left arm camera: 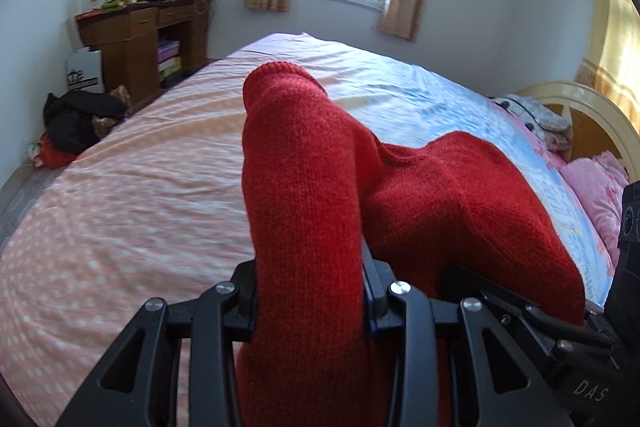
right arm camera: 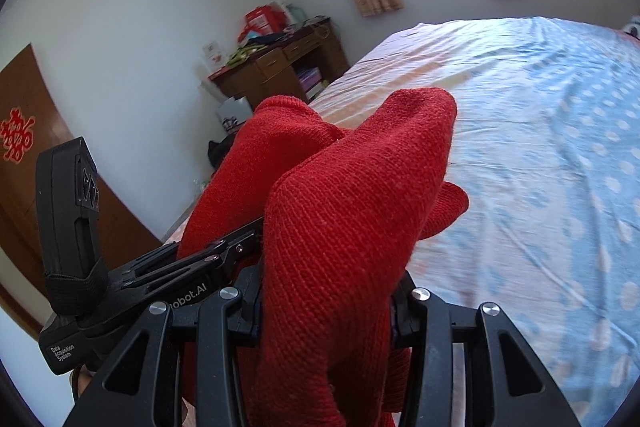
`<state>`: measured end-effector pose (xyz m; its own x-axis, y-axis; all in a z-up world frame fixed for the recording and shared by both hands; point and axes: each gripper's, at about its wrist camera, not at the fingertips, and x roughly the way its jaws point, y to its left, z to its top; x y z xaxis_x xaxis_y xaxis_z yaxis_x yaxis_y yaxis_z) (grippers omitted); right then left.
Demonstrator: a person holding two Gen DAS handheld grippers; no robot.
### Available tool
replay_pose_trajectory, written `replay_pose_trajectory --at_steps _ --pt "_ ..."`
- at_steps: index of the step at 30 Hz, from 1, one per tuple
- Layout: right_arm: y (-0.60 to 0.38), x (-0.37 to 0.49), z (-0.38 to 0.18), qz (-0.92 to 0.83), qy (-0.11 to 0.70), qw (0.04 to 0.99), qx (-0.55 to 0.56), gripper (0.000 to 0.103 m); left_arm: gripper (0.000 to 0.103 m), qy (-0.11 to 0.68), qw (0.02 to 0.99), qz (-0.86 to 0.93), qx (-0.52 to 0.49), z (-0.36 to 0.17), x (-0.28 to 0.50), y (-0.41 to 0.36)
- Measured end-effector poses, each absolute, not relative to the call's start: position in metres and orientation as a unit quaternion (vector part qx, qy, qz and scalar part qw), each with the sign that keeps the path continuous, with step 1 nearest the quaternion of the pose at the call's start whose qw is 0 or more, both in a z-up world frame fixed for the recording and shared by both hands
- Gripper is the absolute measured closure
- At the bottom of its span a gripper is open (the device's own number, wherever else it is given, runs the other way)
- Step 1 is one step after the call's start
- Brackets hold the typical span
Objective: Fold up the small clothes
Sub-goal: 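Lift the folded sweater with both tools and carry it across the bed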
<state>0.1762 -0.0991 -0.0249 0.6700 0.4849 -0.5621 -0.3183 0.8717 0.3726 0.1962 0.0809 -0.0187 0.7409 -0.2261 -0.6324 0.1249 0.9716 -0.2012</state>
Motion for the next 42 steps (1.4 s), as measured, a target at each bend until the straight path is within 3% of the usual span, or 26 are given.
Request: replay_pose_trajectory --at_steps 15,36,39,42 --pt "0.028 0.224 -0.040 0.297 0.350 0.883 0.097 0.058 0.065 0.329 0.943 0.012 -0.057 -0.024 0.211 0.171" --pt "0.099 0.327 -0.109 0.304 0.366 0.877 0.069 0.058 0.065 0.352 0.931 0.053 -0.078 -0.077 0.278 0.232" --pt "0.104 0.337 -0.120 0.302 0.376 0.874 0.056 0.058 0.061 0.364 0.923 0.050 -0.112 -0.082 0.283 0.242" --pt "0.107 0.346 -0.129 0.293 0.391 0.871 0.044 0.057 0.048 0.382 0.908 0.046 -0.167 -0.091 0.287 0.257"
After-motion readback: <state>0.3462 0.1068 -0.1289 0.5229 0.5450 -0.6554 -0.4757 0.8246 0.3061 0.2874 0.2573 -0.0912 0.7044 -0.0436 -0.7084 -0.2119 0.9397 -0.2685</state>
